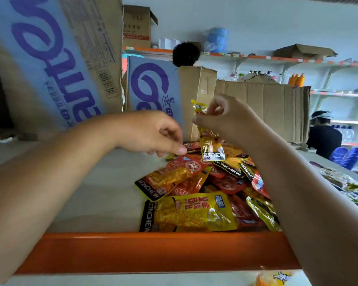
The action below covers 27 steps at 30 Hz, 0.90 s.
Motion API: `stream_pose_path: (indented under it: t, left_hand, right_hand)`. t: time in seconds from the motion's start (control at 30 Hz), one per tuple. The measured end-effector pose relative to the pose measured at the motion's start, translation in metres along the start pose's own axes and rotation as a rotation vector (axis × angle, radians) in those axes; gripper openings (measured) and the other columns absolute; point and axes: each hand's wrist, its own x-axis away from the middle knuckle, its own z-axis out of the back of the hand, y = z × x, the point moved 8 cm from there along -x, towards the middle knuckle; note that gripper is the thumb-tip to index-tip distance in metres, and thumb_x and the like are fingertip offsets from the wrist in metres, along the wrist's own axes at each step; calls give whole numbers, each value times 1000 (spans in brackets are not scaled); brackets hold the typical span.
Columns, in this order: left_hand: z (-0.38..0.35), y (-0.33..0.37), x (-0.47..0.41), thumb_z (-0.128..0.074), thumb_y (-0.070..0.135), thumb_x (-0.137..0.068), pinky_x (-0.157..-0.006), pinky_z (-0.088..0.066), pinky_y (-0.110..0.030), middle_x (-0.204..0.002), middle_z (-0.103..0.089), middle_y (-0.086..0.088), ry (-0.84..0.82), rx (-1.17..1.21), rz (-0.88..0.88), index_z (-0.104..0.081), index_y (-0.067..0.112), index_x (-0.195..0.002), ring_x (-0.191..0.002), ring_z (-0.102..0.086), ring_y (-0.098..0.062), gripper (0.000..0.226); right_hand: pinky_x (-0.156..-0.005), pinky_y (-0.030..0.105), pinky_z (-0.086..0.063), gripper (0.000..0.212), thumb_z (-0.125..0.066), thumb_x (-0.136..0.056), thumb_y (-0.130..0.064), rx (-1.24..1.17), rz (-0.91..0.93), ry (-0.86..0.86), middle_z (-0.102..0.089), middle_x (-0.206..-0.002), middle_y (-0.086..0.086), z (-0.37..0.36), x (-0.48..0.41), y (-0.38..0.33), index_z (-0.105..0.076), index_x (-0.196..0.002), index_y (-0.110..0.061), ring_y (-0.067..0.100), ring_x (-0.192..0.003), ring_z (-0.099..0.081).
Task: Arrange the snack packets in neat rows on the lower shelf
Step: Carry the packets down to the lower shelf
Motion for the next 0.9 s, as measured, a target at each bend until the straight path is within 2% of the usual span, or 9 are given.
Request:
stream_pose_path:
  t: [0.13, 0.23, 0.33, 0.4, 0.5, 0.57, 0.67, 0.8, 0.9]
  left_hand:
    - [8, -3, -11, -74, 33, -91, -60, -55, -28, -82, -67, -1, 250, 260, 28, -64, 21, -104, -75, -68, -12, 20]
    - [15, -4, -12, -80, 41, -76, -65, -52, -41, -76, -61, -6, 374, 223, 27, -64, 15, -95, -69, -62, -20, 36]
    - [15, -11, -12, -73, 34, -64, -77, -56, -52, -88, -72, -17, 357, 301, 59, -70, 17, -96, -81, -71, -32, 36]
    - [18, -21, -8, -72, 23, -65, -77, -56, -45, -91, -74, -12, 325, 348, 122, -71, 18, -96, -85, -71, -29, 31]
    - [31, -42, 4, -77, 12, -80, -73, -52, -40, -91, -71, -15, 243, 225, 260, -68, 12, -99, -79, -68, -27, 21]
    - [34, -56, 14, -72, 7, -91, -80, -56, -45, -95, -74, -15, 138, 101, 346, -68, 13, -104, -80, -70, -27, 15]
    - [33, -62, 17, -71, 9, -94, -82, -58, -42, -102, -75, -13, 105, 90, 387, -68, 19, -105, -86, -71, -24, 15]
    - [34, -58, 12, -66, 7, -96, -51, -55, -25, -83, -67, -7, 255, 281, 401, -65, 13, -107, -65, -66, -15, 12]
    - [28, -47, 10, -60, 7, -97, -60, -56, -30, -68, -60, -6, 290, 461, 366, -60, 11, -90, -57, -62, -19, 8]
  right_hand:
    - [-66, 53, -61, 48, -77, -77, -57, -160, -77, -27, -70, -73, 5, -17, 1, -5, -58, -82, -13, 26, -65, -73]
    - [-71, 55, -60, 49, -79, -77, -54, -214, -69, -52, -70, -70, 12, -29, 1, -12, -59, -81, -9, 34, -64, -71]
    - [-70, 53, -60, 46, -78, -80, -49, -174, -36, -64, -66, -71, 9, -30, 1, -14, -60, -87, -8, 26, -60, -67]
    - [-69, 49, -59, 39, -74, -85, -48, -108, 14, -98, -66, -74, 8, -31, 2, -17, -61, -88, -11, 20, -62, -63]
    - [-60, 31, -42, 23, -70, -90, -42, 89, 119, -231, -66, -81, 0, -35, 10, -23, -62, -91, -20, 10, -66, -58]
    - [-68, 28, -43, 8, -70, -90, -36, 192, 182, -421, -67, -91, -9, -48, 19, -26, -67, -94, -30, 5, -78, -61]
    - [-82, 28, -48, 18, -70, -88, -44, 316, 238, -638, -67, -103, -19, -69, 33, -29, -69, -105, -39, -1, -94, -61]
    - [-87, 31, -49, 24, -72, -83, -50, 328, 251, -686, -67, -103, -18, -76, 39, -35, -69, -105, -40, 1, -93, -61]
    - [-70, 34, -54, 10, -72, -87, -36, 297, 237, -605, -71, -80, -8, -66, 35, -35, -72, -84, -26, 8, -72, -68]
